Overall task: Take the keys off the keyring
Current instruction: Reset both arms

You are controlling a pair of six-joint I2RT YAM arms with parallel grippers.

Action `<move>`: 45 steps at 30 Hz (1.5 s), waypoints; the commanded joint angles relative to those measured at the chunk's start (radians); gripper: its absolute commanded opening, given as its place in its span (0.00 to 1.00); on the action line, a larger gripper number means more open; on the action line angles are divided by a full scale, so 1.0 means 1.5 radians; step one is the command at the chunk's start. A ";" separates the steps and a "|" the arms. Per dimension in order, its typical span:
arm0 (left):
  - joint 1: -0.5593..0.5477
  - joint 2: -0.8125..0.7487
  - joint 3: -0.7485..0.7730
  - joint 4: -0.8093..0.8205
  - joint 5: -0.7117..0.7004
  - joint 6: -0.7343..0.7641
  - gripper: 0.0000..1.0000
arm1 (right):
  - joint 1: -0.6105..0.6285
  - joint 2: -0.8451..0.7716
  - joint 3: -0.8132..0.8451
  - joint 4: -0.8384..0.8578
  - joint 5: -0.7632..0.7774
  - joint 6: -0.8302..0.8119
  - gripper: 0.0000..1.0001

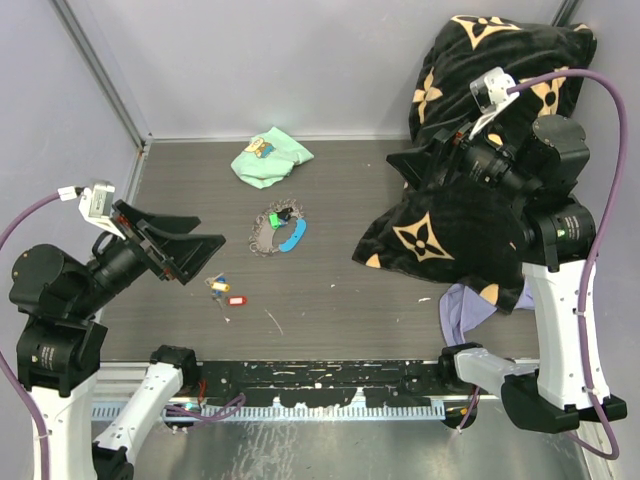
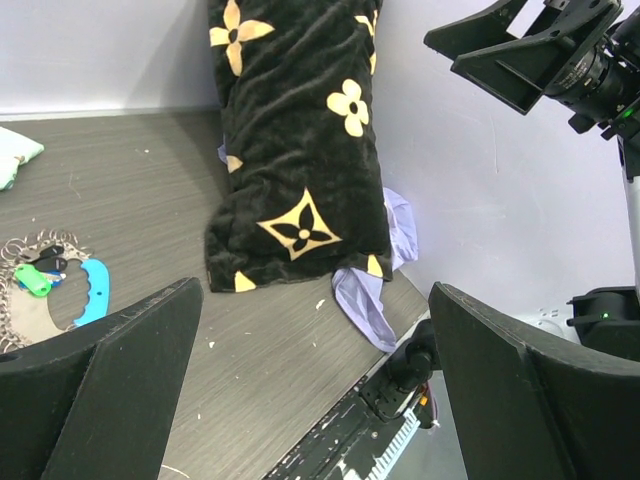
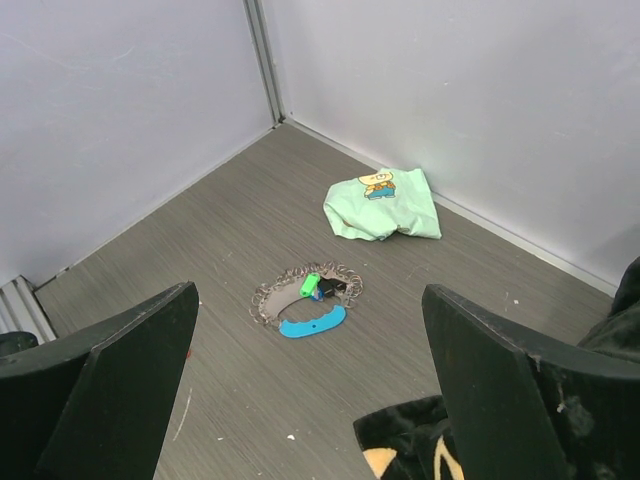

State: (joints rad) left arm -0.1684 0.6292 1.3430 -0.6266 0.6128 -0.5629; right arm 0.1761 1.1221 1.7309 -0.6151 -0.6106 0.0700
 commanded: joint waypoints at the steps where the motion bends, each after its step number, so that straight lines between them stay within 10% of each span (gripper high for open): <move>1: -0.002 -0.008 0.001 0.012 -0.003 0.012 0.98 | -0.004 -0.020 0.003 0.026 0.006 -0.007 1.00; 45: -0.003 -0.017 -0.004 0.001 -0.003 0.032 0.98 | -0.013 -0.029 0.007 0.016 0.014 -0.016 1.00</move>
State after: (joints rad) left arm -0.1692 0.6136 1.3350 -0.6487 0.6060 -0.5323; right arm 0.1604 1.0966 1.7256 -0.6212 -0.5995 0.0544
